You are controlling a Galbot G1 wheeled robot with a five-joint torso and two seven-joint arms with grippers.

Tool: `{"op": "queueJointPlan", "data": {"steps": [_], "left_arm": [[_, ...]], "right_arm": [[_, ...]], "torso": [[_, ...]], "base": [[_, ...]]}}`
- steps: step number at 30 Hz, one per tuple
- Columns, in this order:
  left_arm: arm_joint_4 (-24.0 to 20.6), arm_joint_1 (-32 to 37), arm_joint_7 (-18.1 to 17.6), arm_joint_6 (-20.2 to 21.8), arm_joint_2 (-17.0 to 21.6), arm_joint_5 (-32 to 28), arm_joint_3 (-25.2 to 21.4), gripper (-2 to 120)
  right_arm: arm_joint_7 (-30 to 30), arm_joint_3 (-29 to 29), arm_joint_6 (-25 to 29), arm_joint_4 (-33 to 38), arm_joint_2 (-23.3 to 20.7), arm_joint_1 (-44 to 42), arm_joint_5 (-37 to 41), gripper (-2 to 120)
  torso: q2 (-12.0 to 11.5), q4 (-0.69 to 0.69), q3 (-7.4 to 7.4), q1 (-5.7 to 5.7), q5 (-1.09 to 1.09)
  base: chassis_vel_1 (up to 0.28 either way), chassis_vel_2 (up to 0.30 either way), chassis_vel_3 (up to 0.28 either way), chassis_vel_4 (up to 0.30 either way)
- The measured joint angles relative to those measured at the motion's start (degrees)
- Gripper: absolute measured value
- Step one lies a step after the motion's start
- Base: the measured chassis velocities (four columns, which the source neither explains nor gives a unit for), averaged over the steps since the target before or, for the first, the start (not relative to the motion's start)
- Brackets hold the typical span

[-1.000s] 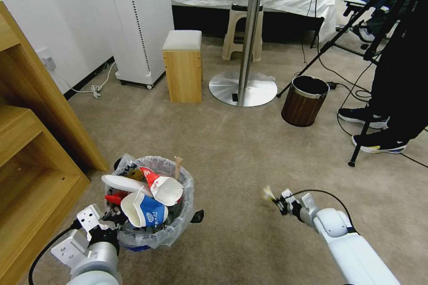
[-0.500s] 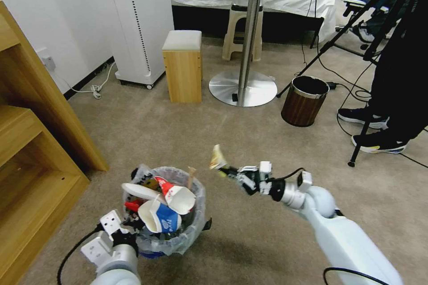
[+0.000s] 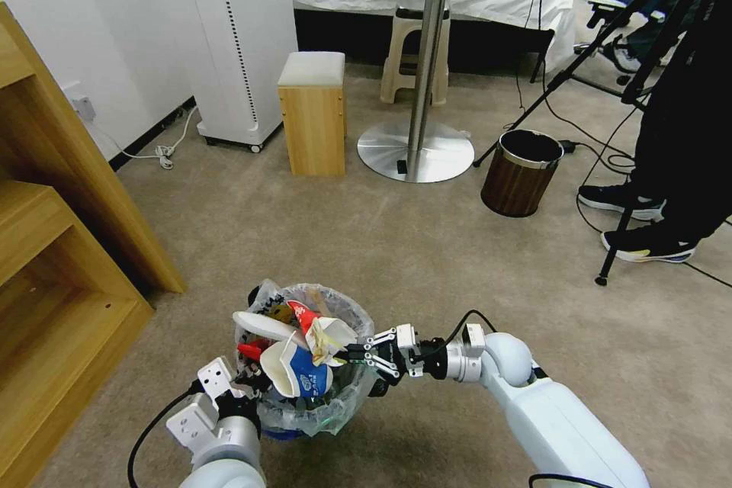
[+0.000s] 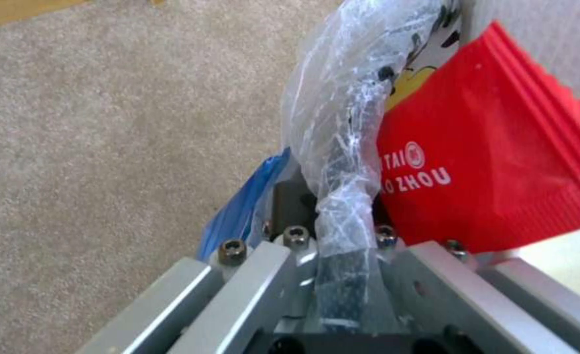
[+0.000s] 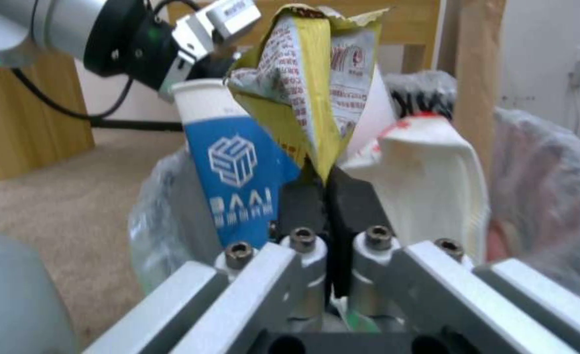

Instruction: Pick up the trash bin and place the garbage on the floor into it.

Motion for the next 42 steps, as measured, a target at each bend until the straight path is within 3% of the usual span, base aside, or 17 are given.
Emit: {"op": "queueJointPlan", "data": {"steps": [2,5,10,12,15,17,20,21,23,25,35,42], "left_arm": [[-0.05,0.09,0.0,0.0,0.05,0.04,-0.09,0],[-0.35,0.4,0.0,0.0,0.19,0.17,-0.38,0],[-0.97,0.8,0.01,0.01,0.26,0.18,-0.33,0],[-1.34,1.07,0.0,0.03,0.36,0.21,-0.48,0],[-1.38,1.16,0.04,0.04,0.45,0.12,-0.68,0],[-1.25,0.87,0.11,0.14,0.68,-0.33,-1.55,0],[-0.85,0.24,0.11,0.35,1.02,-1.0,-2.57,0],[-0.75,-0.29,0.11,0.64,1.28,-1.69,-3.23,0],[-0.75,-0.57,0.1,0.81,1.4,-2.04,-3.51,0],[-0.75,-1.51,0.02,1.48,1.82,-3.11,-4.38,0],[2.54,-6.37,-1.92,5.92,4.31,-11.57,-7.25,0],[8.86,-10.55,-2.33,7.42,5.2,-15.14,-8.26,0]], "right_arm": [[0.0,0.27,0.05,0.16,-0.29,-0.2,-0.03,9],[0.35,1.48,0.21,0.35,-0.94,-0.75,-1.88,25],[2.59,2.59,0.37,0.04,-1.29,-1.02,-5.36,35],[3.95,3.39,0.4,0.27,-1.86,-1.44,-5.33,48],[4.04,4.38,0.63,1.02,-2.07,-1.7,-4.08,55],[2.54,6.16,1.18,2.29,-2.18,-1.93,-0.19,67],[1.48,7.87,1.38,3.62,-2.49,-2.24,2.71,75],[0.91,9.12,1.4,4.56,-2.86,-2.53,4.57,84],[0.58,9.87,1.41,5.1,-3.08,-2.74,5.55,85],[-0.56,12.45,1.42,6.62,-3.68,-3.55,7.77,96],[0.01,20.61,2.11,11.47,-4.09,-8.42,13.79,100],[-1.04,23.51,3.27,11.9,-4.3,-11.63,13.72,100]], "torso": [[0.0,0.0,0.0,0.0,0.0],[0.0,0.0,0.0,0.0,0.0],[0.0,0.0,0.0,0.0,0.0],[0.0,0.0,0.0,0.0,0.01],[-0.01,0.0,0.0,0.0,0.01],[0.0,0.0,0.0,0.0,0.01],[-0.01,0.01,0.0,0.0,0.0],[0.0,0.01,0.0,0.0,0.0],[0.0,0.0,0.0,0.0,0.0],[0.0,0.0,0.0,0.0,-0.01],[0.0,-0.01,0.0,0.0,0.0],[0.0,-0.01,0.0,0.0,0.0]], "base": [[0.0,0.0,0.0,0.0],[0.0,0.0,0.0,0.0],[0.0,0.0,0.0,0.0],[0.0,0.0,0.0,0.0],[0.0,0.0,0.0,0.0],[0.0,0.0,0.0,0.0],[0.0,0.0,0.0,0.0],[0.0,0.0,0.0,0.0],[0.0,0.0,0.0,0.0],[0.0,0.0,0.0,0.0],[0.0,0.0,0.0,0.0],[0.0,0.0,0.0,0.0]]}}
